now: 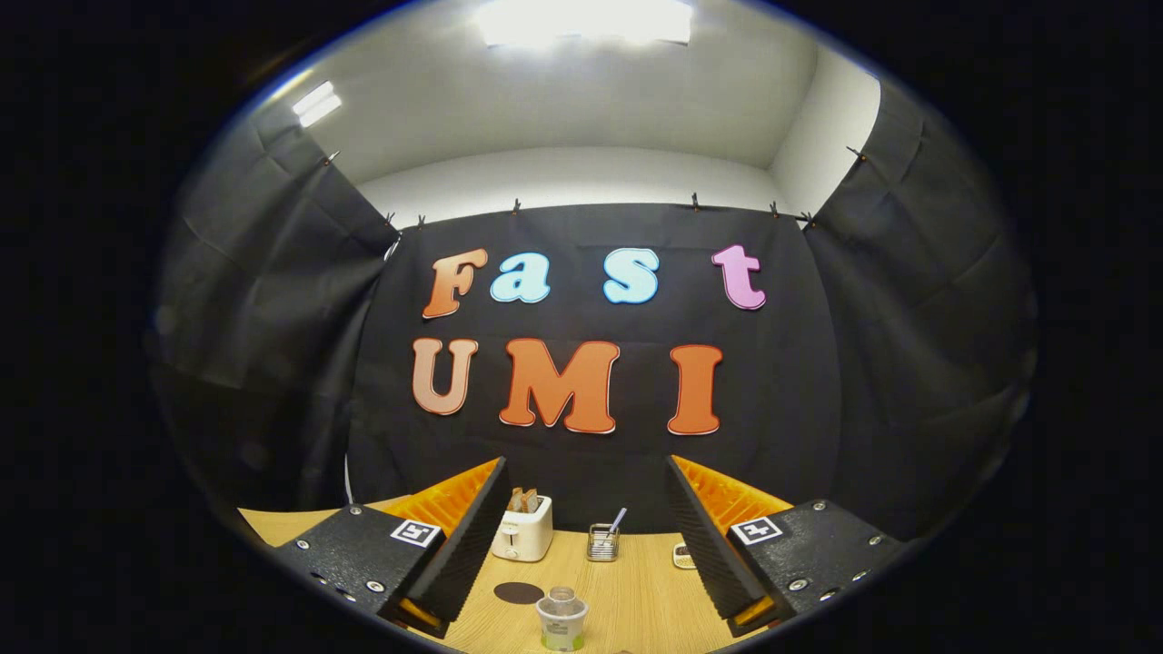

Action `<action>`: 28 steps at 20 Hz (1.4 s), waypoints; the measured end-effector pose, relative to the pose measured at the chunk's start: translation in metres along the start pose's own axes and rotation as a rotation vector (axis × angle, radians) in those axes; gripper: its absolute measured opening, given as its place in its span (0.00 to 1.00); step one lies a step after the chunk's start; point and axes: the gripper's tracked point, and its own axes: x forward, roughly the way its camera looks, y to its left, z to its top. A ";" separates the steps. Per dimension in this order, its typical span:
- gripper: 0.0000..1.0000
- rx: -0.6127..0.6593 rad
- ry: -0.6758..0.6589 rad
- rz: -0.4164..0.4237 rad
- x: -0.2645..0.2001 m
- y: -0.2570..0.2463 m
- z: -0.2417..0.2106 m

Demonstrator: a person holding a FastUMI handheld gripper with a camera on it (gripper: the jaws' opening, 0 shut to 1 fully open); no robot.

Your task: Take the bottle from table, then pour the juice into the cup, finally place the bottle on the coaster

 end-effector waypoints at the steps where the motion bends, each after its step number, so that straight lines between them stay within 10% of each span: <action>1: 1.00 -0.002 0.006 0.004 0.001 0.002 -0.003; 28: 1.00 0.025 0.355 0.078 0.015 0.036 -0.244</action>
